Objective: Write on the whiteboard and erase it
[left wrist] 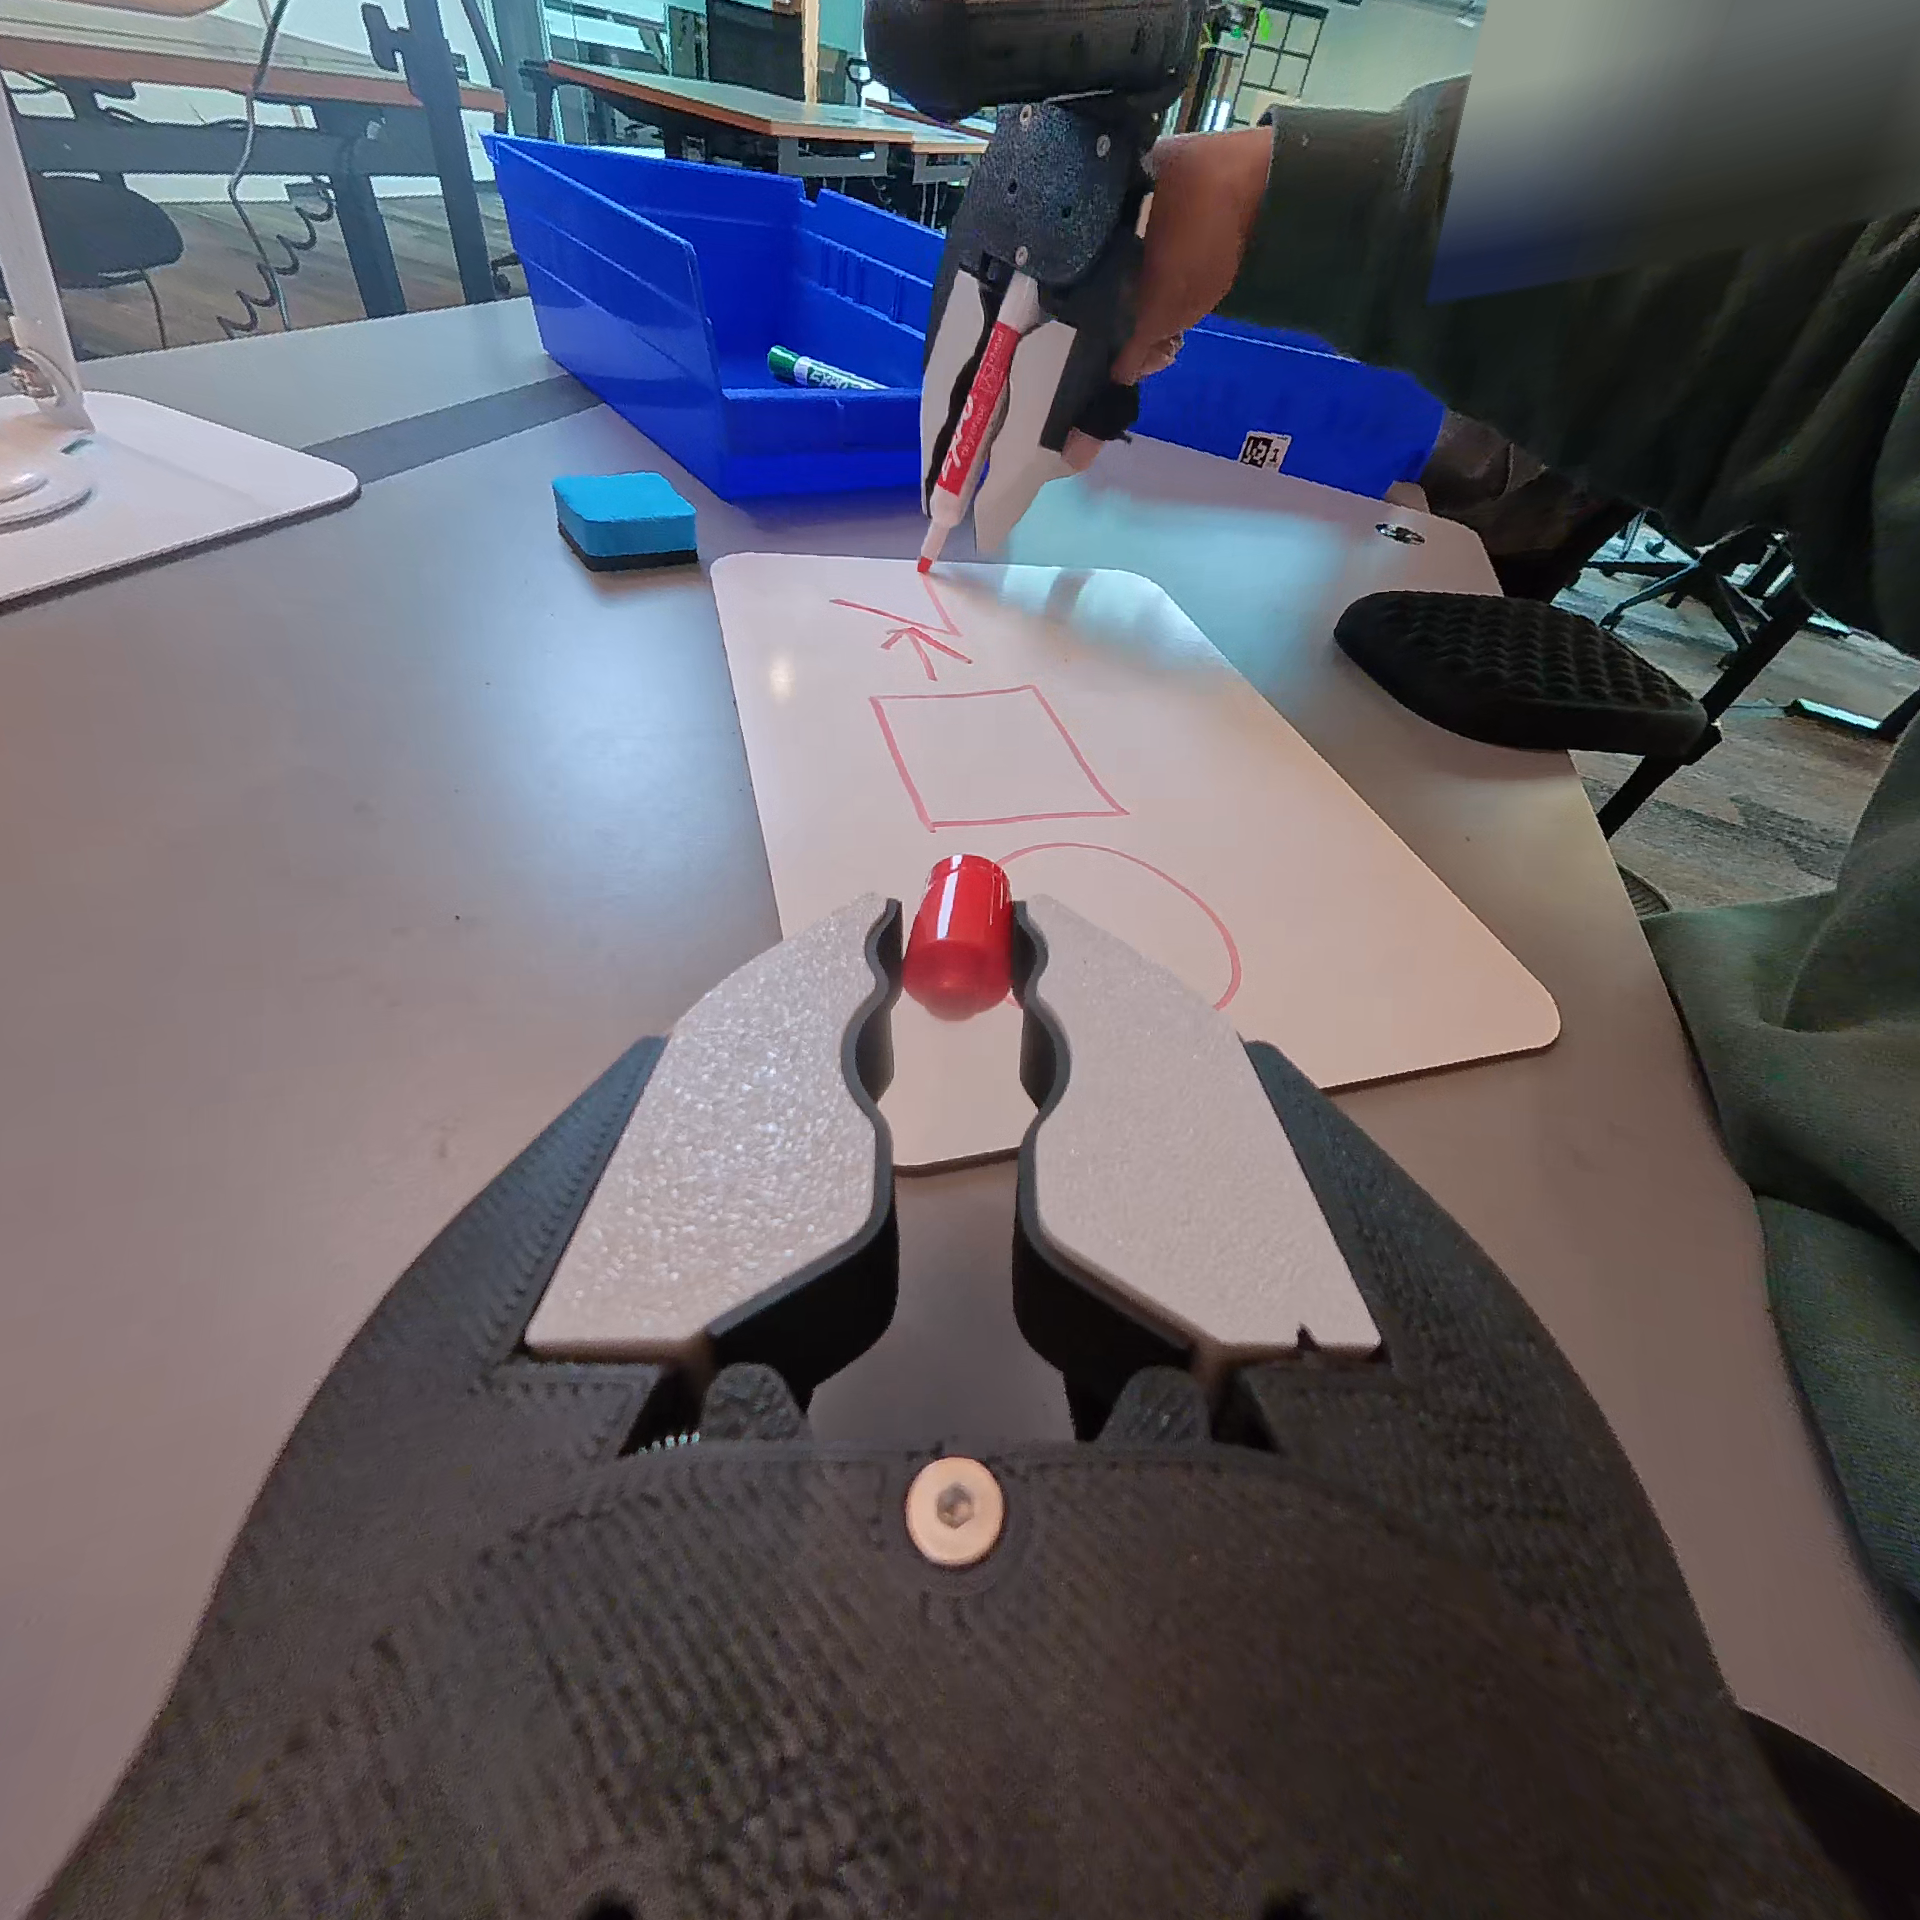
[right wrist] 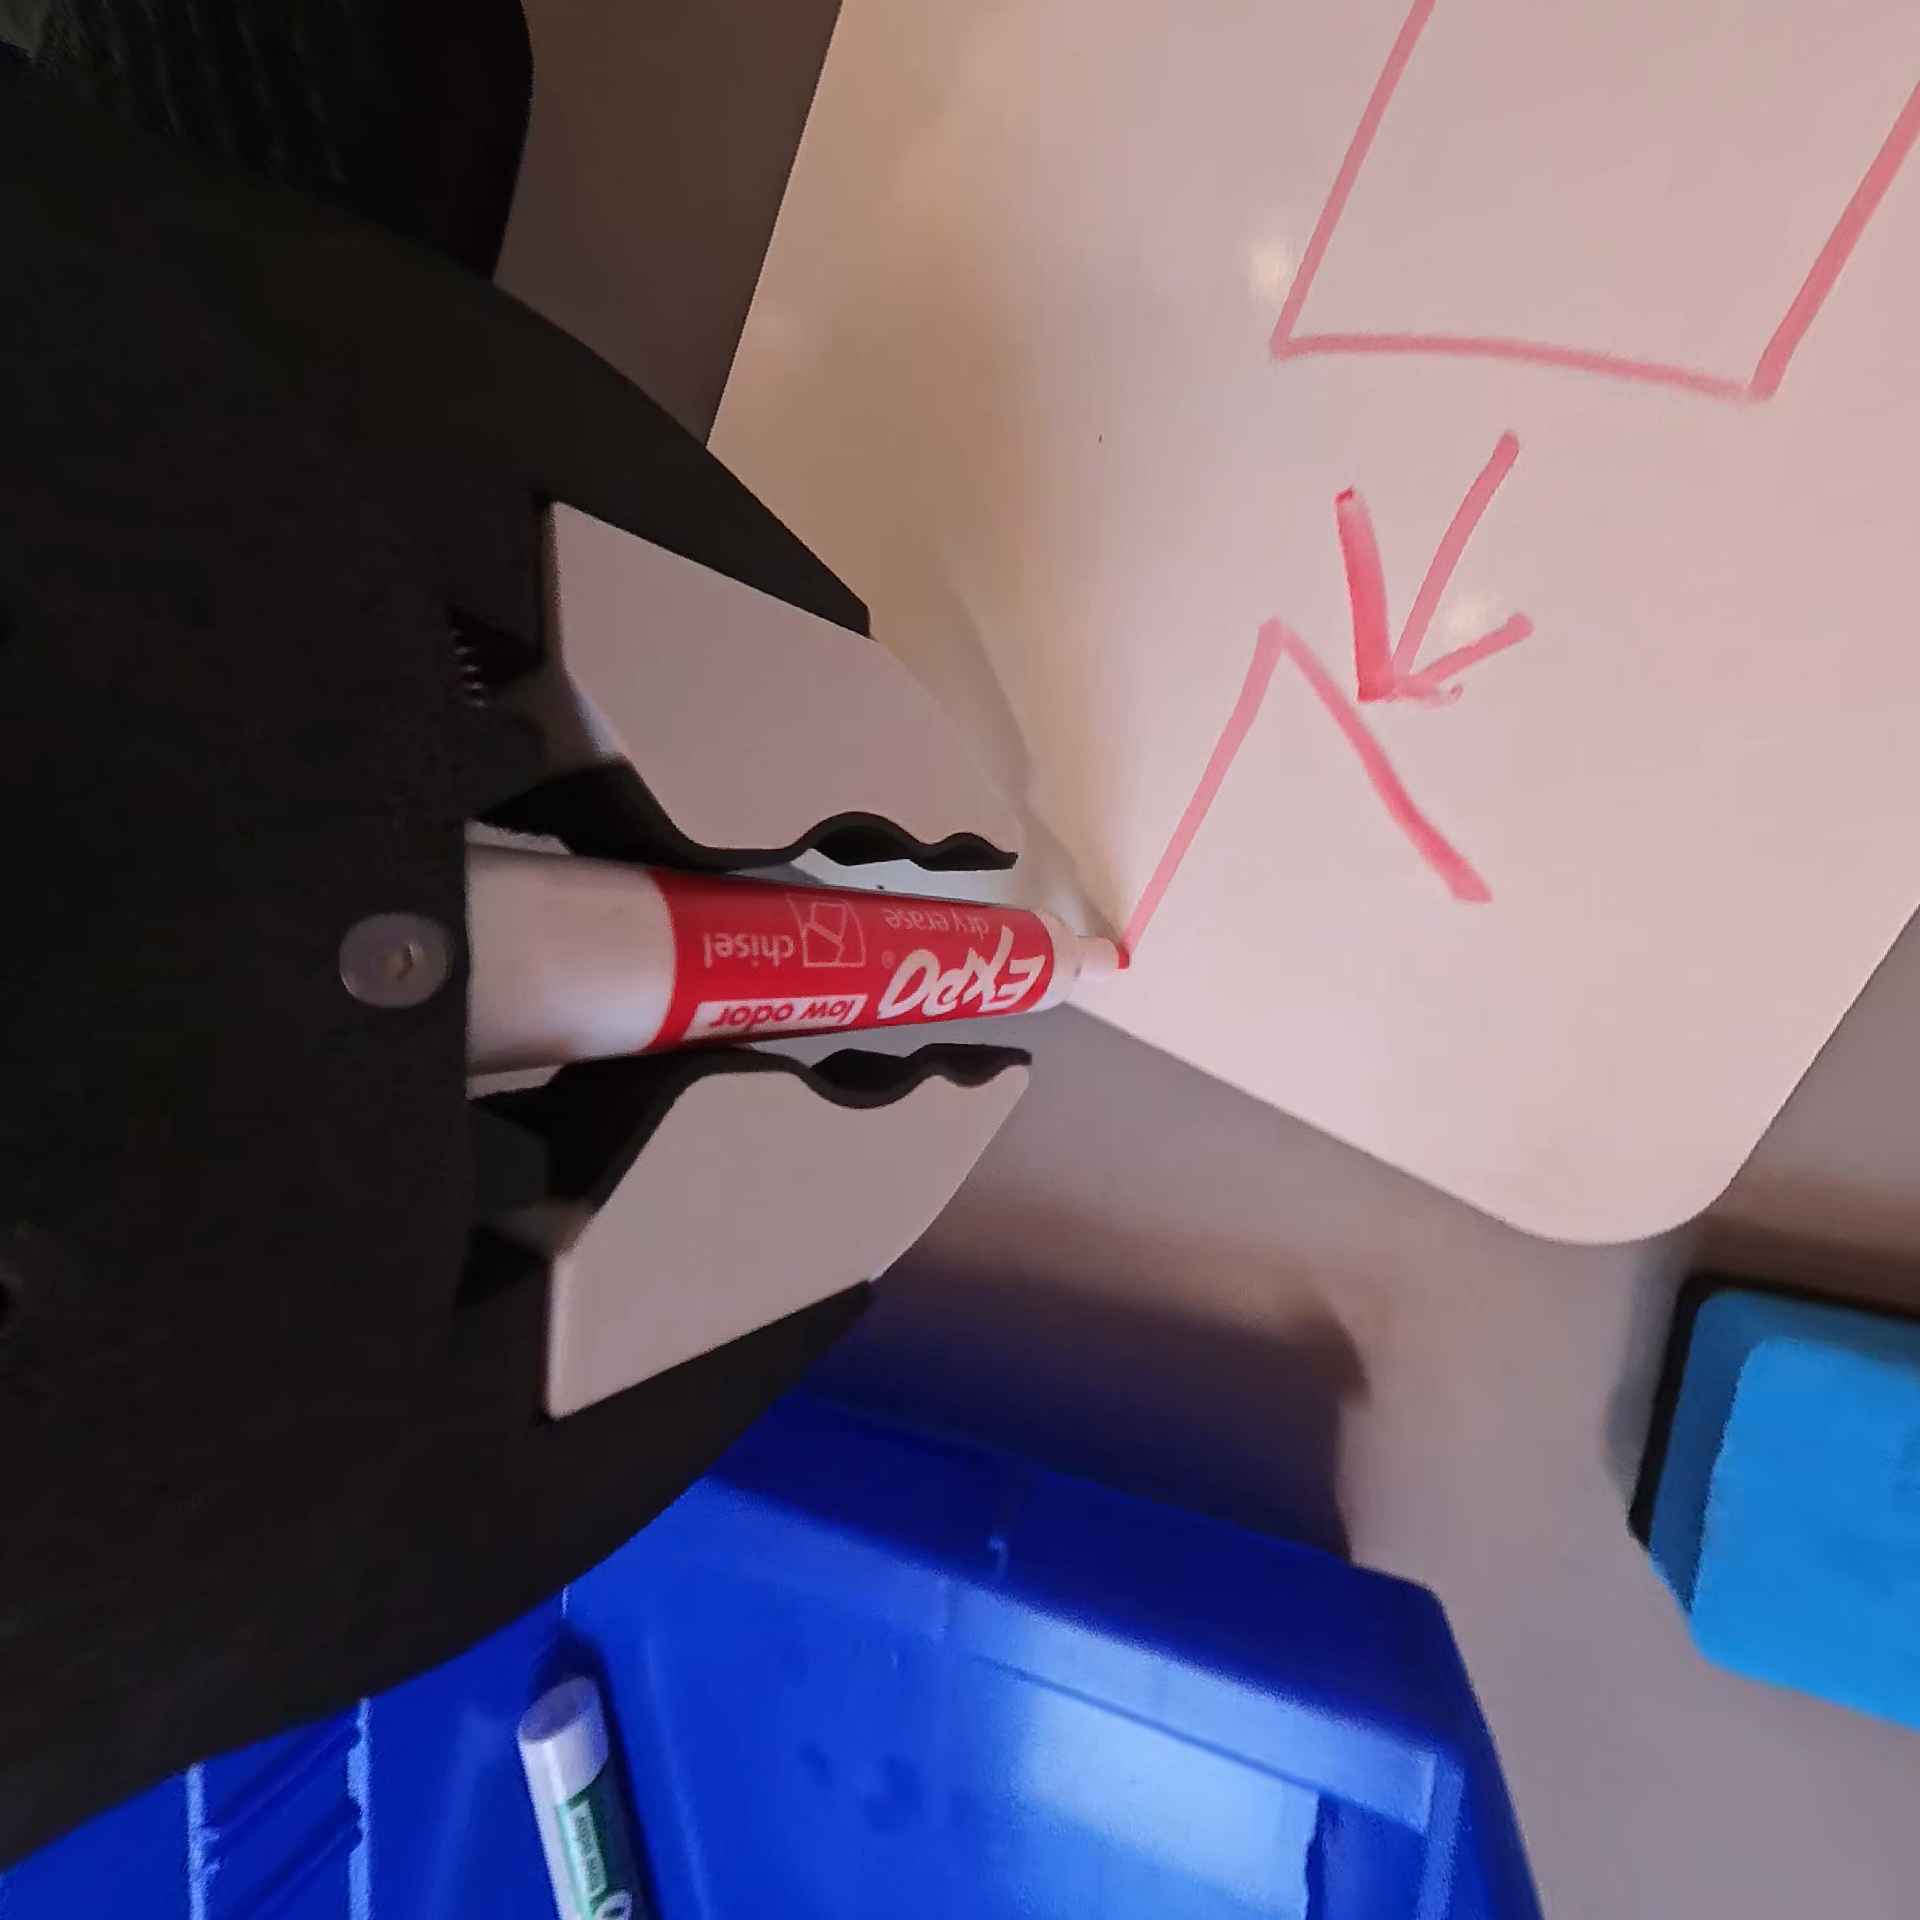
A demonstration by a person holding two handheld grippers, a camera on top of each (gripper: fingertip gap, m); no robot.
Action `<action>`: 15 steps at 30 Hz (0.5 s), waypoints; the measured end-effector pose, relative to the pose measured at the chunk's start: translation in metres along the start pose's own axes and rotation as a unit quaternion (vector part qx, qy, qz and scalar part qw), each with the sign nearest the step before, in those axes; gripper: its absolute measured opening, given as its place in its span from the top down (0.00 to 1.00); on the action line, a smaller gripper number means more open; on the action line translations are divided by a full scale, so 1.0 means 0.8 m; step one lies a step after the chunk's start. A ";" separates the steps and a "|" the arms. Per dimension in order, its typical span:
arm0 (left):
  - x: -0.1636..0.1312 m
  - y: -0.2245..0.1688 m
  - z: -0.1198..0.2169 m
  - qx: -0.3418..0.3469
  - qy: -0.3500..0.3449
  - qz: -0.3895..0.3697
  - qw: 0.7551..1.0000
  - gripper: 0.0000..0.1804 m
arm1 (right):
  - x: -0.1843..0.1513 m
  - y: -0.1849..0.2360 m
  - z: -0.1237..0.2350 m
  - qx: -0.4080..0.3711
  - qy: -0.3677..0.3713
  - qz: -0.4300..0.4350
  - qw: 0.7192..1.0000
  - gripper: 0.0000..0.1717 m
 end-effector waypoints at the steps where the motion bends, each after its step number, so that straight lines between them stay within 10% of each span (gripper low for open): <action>1: 0.000 0.000 0.000 0.000 0.000 0.000 1.000 0.89 | -0.003 -0.005 0.000 -0.003 0.002 -0.005 1.000 0.81; 15: -0.001 -0.001 0.000 -0.001 0.002 -0.002 1.000 0.89 | 0.052 0.008 -0.013 0.008 -0.030 0.018 0.999 0.79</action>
Point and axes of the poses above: each gripper's, where its closed fingertips meet, z back along the fingers, x out of its top, y = z × x across the jaws, the point moved 3 cm from there along z, back along the fingers, and after that the axes turned 10 degrees about -x, right-handed, at the moved point
